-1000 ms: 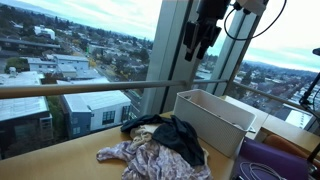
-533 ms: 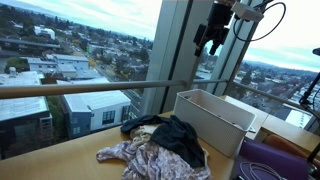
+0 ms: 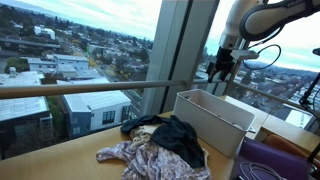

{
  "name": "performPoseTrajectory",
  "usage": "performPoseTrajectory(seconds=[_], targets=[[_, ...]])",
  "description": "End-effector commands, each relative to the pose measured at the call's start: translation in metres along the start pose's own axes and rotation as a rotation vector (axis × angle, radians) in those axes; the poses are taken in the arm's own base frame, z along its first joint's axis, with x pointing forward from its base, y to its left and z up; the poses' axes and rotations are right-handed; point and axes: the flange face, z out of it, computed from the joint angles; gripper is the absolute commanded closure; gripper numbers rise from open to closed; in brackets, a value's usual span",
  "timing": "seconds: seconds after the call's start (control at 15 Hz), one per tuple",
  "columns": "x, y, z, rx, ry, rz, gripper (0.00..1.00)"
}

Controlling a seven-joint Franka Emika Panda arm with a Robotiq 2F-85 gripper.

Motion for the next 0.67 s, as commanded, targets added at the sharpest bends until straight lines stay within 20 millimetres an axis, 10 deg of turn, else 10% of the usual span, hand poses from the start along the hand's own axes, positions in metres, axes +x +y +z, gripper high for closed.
performPoseTrajectory(seconds=[0.0,0.6], targets=[[-0.009,0.019,0.066,0.038,-0.061,0.038,0.0],[-0.04,0.027,0.189,0.051,-0.138,0.026,0.0]])
